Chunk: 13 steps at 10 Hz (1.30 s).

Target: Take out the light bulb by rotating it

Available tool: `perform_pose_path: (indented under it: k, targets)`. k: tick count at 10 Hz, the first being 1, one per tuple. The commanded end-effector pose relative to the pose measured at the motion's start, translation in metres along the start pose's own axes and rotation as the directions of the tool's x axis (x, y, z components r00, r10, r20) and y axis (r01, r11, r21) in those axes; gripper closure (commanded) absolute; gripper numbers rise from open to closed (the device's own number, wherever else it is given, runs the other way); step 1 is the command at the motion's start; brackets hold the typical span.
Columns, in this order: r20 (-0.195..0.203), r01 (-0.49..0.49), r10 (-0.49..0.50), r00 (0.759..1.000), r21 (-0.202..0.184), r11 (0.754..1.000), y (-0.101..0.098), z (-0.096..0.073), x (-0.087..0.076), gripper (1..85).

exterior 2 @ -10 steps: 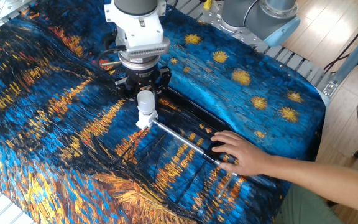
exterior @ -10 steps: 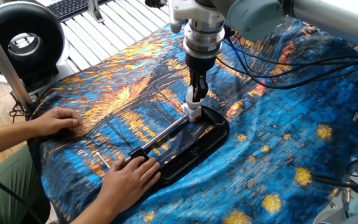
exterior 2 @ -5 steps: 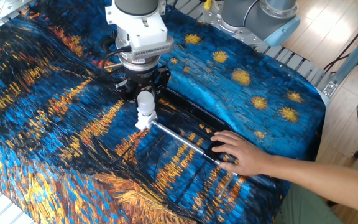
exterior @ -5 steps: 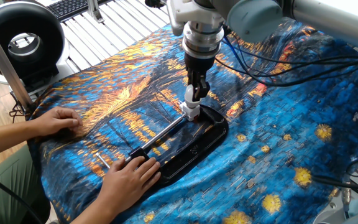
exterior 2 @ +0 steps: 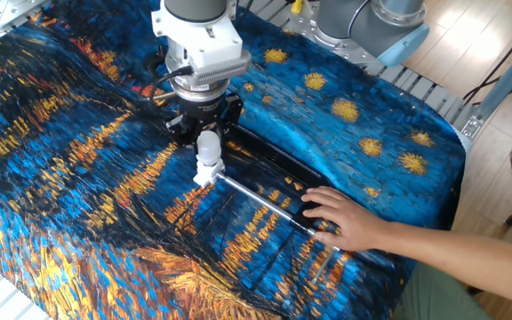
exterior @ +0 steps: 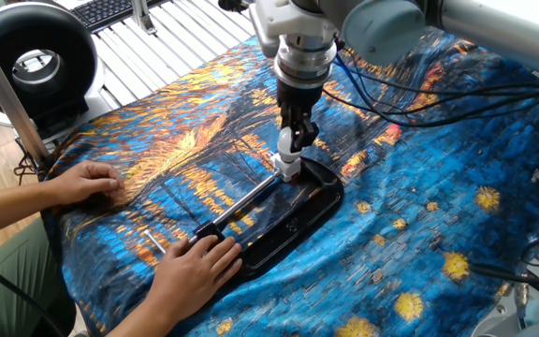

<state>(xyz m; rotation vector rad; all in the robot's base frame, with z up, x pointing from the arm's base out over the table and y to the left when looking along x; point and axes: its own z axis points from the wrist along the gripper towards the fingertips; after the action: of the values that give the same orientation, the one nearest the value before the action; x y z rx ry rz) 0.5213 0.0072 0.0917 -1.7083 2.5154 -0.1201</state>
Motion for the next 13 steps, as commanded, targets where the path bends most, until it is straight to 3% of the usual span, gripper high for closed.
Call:
perform_pose_path:
  k: [1,5,9,11,13]
  targets:
    - [0.023,0.022,-0.022,0.999,-0.009,1.000,0.001,0.000,-0.005,26.7]
    - [0.037,0.026,-0.025,0.999,-0.024,0.999,0.003,0.000,-0.002,17.7]
    - [0.018,-0.111,0.112,0.994,-0.074,0.991,0.013,-0.004,0.006,16.7]
    - [0.007,-0.252,0.255,0.967,-0.118,0.960,0.025,-0.007,0.004,15.7]
    - [-0.014,-0.363,0.363,0.932,-0.098,0.927,0.021,-0.008,0.007,15.3]
